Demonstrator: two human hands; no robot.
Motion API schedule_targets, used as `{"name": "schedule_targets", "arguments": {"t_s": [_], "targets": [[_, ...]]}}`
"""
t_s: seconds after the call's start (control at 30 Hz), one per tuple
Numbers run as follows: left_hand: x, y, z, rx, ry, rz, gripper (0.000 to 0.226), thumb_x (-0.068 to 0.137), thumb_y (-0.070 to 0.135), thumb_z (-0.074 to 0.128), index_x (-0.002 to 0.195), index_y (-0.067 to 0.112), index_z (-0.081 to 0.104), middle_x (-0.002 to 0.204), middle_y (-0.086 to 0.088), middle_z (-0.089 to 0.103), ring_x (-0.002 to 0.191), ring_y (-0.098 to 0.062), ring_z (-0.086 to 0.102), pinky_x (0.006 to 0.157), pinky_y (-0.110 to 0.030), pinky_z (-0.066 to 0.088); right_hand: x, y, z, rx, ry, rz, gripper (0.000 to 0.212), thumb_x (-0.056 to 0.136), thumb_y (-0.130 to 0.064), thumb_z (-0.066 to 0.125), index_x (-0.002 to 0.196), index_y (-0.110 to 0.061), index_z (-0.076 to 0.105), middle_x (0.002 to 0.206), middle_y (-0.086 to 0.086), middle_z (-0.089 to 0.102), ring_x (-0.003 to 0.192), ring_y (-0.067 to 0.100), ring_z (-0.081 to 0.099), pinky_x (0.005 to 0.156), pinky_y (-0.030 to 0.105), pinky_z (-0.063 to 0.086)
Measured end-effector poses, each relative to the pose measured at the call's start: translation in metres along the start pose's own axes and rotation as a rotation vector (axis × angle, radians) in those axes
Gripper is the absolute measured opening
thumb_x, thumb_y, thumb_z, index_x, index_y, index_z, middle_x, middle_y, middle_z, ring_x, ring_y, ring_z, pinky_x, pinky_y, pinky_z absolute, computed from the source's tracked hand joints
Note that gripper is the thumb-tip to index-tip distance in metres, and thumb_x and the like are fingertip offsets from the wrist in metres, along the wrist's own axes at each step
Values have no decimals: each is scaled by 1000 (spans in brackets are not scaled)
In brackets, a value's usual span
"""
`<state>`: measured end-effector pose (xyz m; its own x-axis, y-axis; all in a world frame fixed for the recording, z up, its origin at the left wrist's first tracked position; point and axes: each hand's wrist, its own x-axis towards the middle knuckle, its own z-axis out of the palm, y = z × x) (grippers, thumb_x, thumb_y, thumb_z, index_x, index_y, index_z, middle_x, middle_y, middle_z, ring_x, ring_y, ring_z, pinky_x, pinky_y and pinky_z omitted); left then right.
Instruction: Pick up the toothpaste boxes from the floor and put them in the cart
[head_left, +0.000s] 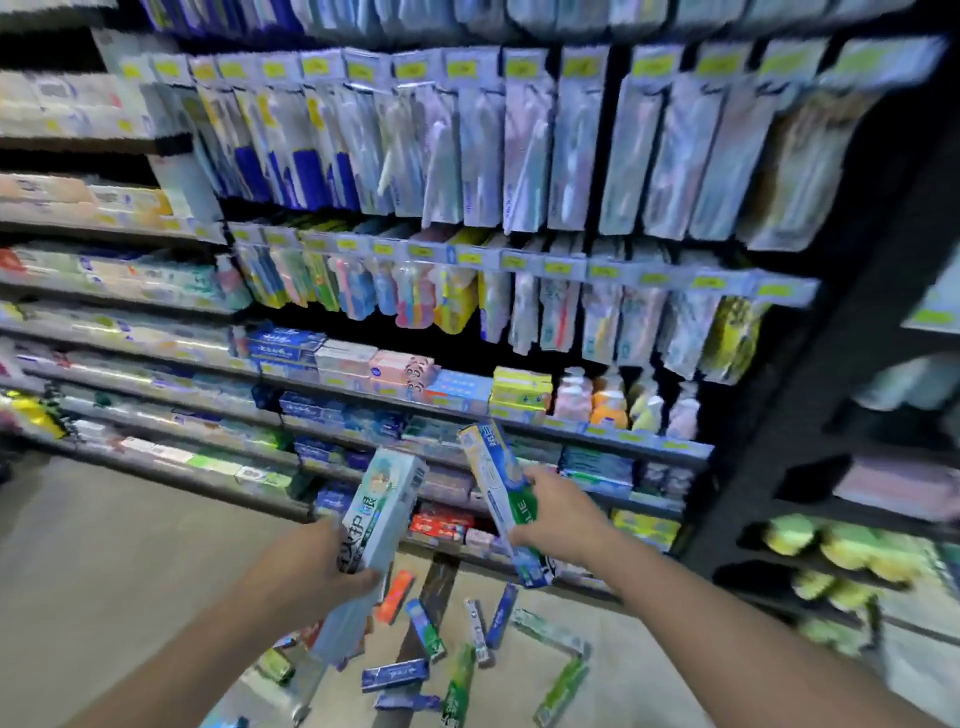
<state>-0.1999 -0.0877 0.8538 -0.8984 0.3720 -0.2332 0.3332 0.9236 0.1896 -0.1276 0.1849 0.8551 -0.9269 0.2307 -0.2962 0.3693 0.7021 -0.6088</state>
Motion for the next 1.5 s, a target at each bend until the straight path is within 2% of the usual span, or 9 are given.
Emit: {"name": "schedule_targets", "arguments": {"t_s": [0.1,0.23,0.43,0.57,0.73,0.93,1.1,1.23,1.5], "targets": [[21,65,2,35,-13,136,48,83,63,63,82,21,41,74,3,52,59,-11,44,49,-27,30,-20,51,-37,35,95,96,56,84,-27,75,126,-20,40,97,-1,55,69,9,52,51,26,38],[42,167,10,94,-50,284,48,86,62,62,84,18,43,77,0,53,62,-14,47,50,-27,30,-55,135,-89,88,236,231,51,80,-30,78,112,-22,39,100,3,60,83,20,61,68,34,50],[41,336,37,139,-89,475,40,87,60,61,87,23,45,78,7,49,69,-12,50,50,-21,34,-129,267,-167,158,408,422,54,78,-27,79,116,-17,43,91,2,59,68,12,55,54,27,40],[34,447,63,83,-166,598,42,84,58,66,80,24,41,81,3,53,68,-12,51,53,-25,36,-188,350,-215,180,523,519,50,78,-29,78,115,-16,47,100,1,59,92,22,60,66,29,40],[13,587,95,55,-188,727,51,80,60,69,82,18,41,78,2,47,65,-15,47,56,-32,35,-269,440,-265,238,639,640,54,76,-31,79,119,-16,50,101,0,58,94,22,59,70,30,47],[-17,723,130,83,-265,887,43,80,59,71,82,22,48,79,7,52,66,-6,50,48,-20,34,-344,525,-308,289,770,785,48,73,-27,81,108,-17,49,99,3,60,89,22,60,74,33,53],[-9,815,163,100,-348,963,58,73,70,69,104,23,57,86,4,68,74,-13,66,52,-27,48,-365,583,-334,322,827,886,50,75,-28,81,109,-19,46,99,2,56,89,22,58,70,31,48],[-1,887,179,108,-373,1012,37,84,56,70,87,24,51,79,8,58,64,-2,56,37,-12,32,-361,629,-362,346,846,943,50,77,-28,79,111,-20,44,101,2,57,91,23,60,70,33,52],[51,1016,200,100,-388,1086,47,84,57,69,77,19,43,69,4,49,51,-10,48,38,-19,31,-333,700,-437,433,894,1029,48,77,-21,78,113,-19,46,101,1,57,93,20,61,77,39,59]]}}
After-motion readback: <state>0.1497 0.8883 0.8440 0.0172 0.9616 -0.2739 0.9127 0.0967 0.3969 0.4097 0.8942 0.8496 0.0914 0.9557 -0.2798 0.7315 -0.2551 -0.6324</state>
